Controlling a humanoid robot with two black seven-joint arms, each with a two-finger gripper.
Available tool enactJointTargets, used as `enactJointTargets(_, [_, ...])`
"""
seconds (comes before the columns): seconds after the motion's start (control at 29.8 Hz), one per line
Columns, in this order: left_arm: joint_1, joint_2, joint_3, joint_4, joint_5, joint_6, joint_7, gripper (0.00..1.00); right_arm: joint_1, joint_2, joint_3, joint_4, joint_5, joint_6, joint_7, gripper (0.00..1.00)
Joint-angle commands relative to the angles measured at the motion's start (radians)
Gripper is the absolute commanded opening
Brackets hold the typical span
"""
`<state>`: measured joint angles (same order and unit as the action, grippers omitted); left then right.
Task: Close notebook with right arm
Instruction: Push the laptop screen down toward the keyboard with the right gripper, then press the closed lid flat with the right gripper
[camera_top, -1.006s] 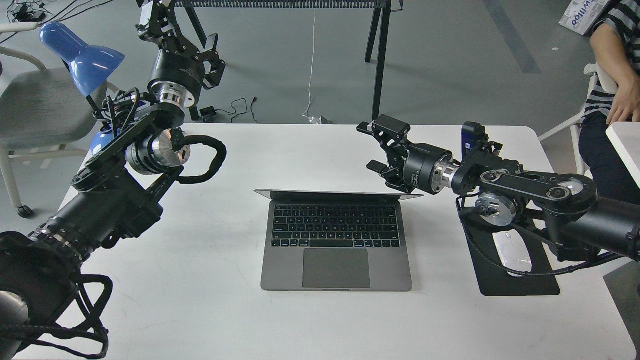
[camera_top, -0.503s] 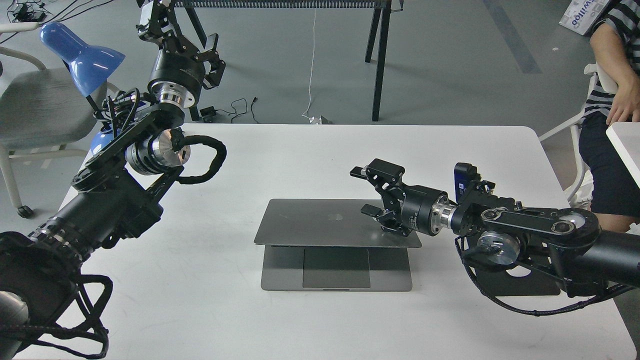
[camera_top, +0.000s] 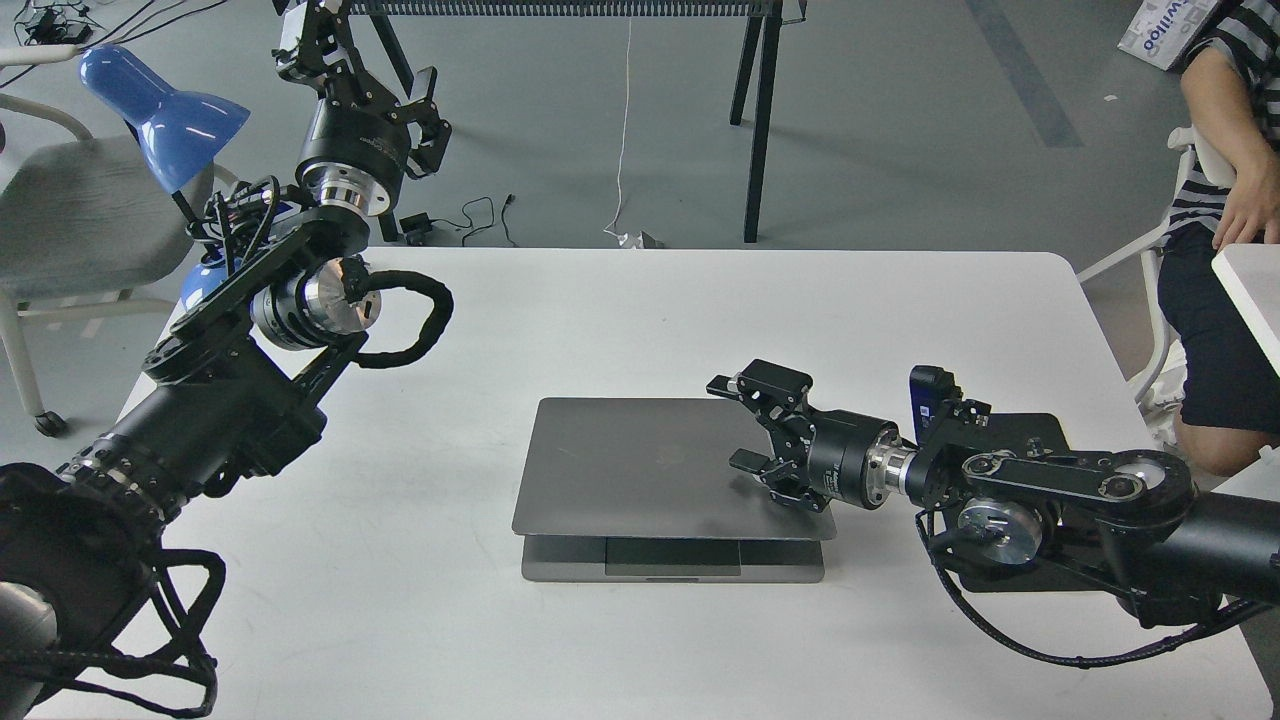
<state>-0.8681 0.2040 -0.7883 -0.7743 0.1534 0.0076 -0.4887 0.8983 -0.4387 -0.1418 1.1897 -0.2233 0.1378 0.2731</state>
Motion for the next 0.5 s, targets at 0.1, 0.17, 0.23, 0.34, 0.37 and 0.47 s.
enactJointTargets(0.1, [0.000,0.000,0.000,0.000,0.000,0.000,0.000,1.00,-0.007,0.003,-0.028,-0.022,-0.004,-0.009,-0.002,1.00])
enactJointTargets(0.17, [0.000,0.000,0.001,0.001,0.000,0.000,0.000,1.00,-0.004,0.006,-0.041,-0.022,-0.004,-0.014,-0.002,1.00])
enactJointTargets(0.23, [0.000,0.000,0.000,0.001,0.000,0.000,0.000,1.00,-0.004,0.008,-0.048,-0.027,-0.005,-0.023,-0.003,1.00])
enactJointTargets(0.34, [0.000,0.000,0.000,0.000,0.000,0.000,0.000,1.00,0.001,0.008,-0.085,-0.032,-0.005,-0.035,-0.014,1.00])
enactJointTargets(0.37, [0.001,0.000,0.000,0.001,0.000,0.000,0.000,1.00,0.001,0.008,-0.093,-0.033,-0.007,-0.040,-0.014,1.00])
enactJointTargets(0.47, [0.000,0.000,0.000,0.000,0.000,0.000,0.000,1.00,0.001,0.008,-0.099,-0.047,-0.022,-0.052,-0.014,1.00])
